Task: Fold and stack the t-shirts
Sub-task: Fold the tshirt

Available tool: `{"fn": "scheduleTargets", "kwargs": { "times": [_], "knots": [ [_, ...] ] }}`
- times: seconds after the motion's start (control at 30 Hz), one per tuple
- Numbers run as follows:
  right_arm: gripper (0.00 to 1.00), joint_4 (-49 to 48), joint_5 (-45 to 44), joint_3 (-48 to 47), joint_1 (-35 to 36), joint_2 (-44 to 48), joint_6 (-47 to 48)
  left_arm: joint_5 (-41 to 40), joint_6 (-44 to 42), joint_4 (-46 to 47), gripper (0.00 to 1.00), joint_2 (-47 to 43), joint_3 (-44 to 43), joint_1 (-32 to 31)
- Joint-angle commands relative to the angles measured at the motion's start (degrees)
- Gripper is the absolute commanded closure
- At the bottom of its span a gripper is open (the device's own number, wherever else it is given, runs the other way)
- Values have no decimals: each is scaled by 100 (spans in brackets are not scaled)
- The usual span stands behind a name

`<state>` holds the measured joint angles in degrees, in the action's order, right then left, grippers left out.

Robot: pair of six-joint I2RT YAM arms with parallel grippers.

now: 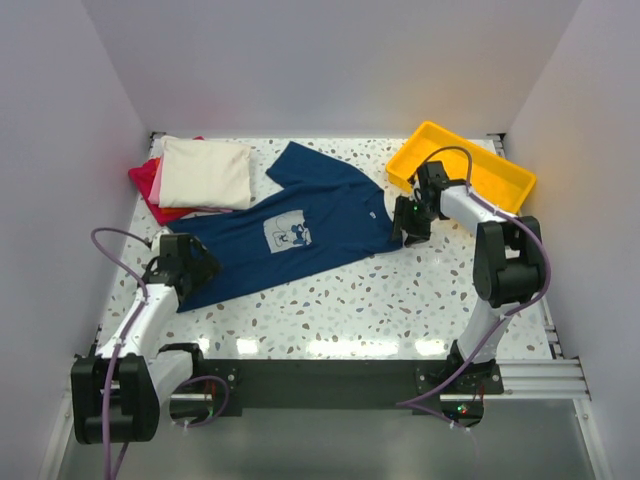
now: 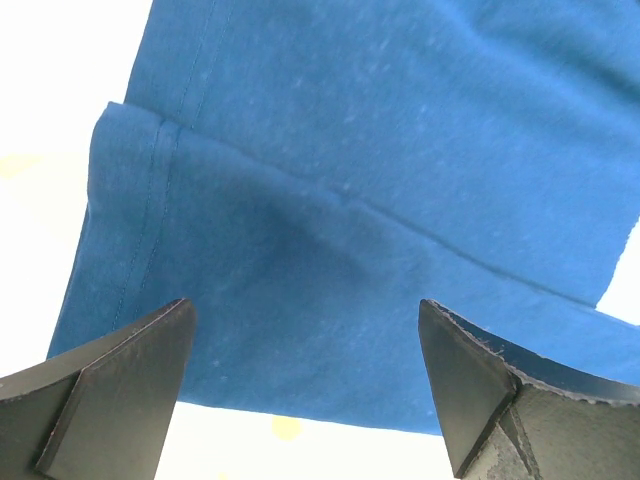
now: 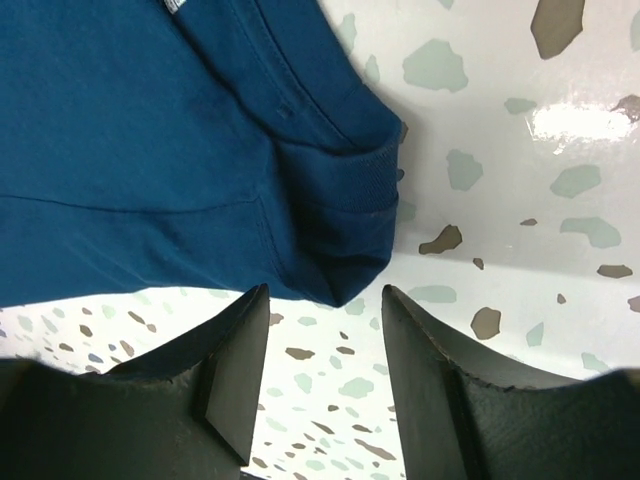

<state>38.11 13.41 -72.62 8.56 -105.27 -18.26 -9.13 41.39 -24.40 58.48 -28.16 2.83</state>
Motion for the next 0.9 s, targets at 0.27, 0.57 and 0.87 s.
{"fn": "scheduleTargets", "kwargs": {
  "times": [0.27,0.57,0.87],
  "knots": [
    [57,-453,206,20,-3,-292,33,165,247,384,2,23,636,-46],
    [77,-427,232,-59,6,-520,77,122,229,375,2,23,707,-46],
    [100,-181,127,-437,-29,-714,323,104,194,410,2,76,689,-46]
  ]
}}
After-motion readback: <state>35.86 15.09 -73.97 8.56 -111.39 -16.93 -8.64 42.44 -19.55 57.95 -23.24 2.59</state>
